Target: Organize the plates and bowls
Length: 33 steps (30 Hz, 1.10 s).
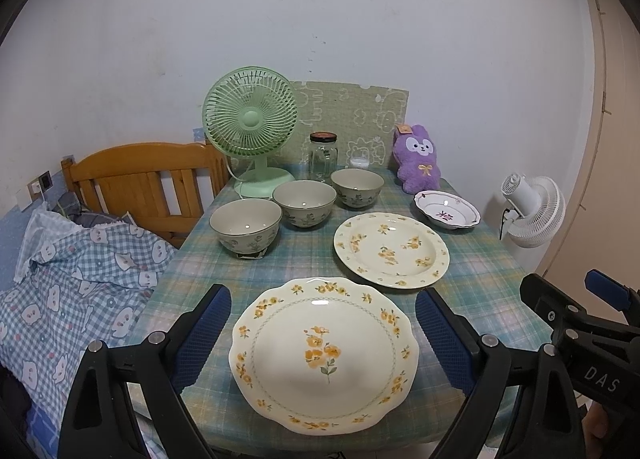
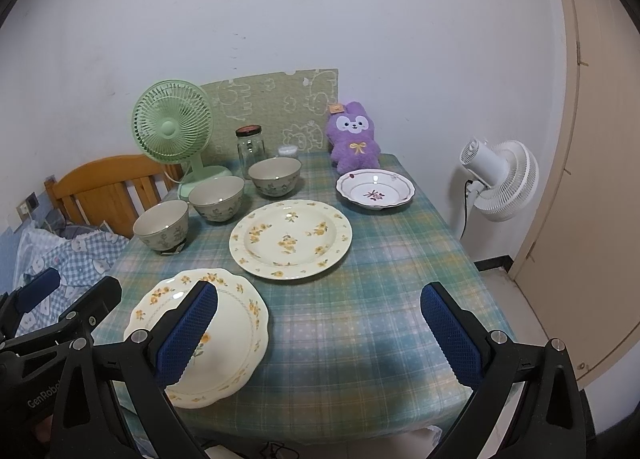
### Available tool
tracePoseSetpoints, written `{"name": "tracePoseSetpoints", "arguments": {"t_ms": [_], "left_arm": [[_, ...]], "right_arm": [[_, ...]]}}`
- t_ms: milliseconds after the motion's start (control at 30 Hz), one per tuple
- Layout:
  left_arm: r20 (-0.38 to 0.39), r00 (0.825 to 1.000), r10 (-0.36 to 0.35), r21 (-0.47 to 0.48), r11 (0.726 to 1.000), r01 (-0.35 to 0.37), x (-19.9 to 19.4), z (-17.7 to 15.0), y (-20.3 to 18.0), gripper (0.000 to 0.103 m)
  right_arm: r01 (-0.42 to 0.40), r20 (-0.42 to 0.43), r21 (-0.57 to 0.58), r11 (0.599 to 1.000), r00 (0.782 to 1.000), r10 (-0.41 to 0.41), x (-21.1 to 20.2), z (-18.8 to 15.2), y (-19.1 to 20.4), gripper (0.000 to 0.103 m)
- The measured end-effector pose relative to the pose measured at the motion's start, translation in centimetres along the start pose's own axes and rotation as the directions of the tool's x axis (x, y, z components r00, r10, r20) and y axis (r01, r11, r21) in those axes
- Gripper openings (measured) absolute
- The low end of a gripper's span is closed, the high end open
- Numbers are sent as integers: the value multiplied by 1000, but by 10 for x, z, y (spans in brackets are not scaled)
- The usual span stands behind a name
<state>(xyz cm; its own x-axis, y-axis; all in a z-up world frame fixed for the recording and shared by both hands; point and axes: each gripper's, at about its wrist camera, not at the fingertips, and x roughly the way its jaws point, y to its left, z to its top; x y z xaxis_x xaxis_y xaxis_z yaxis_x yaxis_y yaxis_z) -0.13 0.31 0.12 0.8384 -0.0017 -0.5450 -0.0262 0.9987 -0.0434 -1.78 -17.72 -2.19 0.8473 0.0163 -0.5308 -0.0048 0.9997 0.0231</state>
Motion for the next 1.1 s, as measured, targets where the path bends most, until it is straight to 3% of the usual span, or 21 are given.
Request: {"name": "tracePoseSetpoints", "arguments": {"t_ms": [733,1100], "left_arm": [[-2,1000,-5,16,1000,5,12,0,1,90],[-45,999,20,33,999,-19,38,2,12,82]], "right_arm": [[19,-4,-21,1000,1000,-19,11,2,10,102],[-2,-67,-39,999,998,-1,41,5,32,97]]}}
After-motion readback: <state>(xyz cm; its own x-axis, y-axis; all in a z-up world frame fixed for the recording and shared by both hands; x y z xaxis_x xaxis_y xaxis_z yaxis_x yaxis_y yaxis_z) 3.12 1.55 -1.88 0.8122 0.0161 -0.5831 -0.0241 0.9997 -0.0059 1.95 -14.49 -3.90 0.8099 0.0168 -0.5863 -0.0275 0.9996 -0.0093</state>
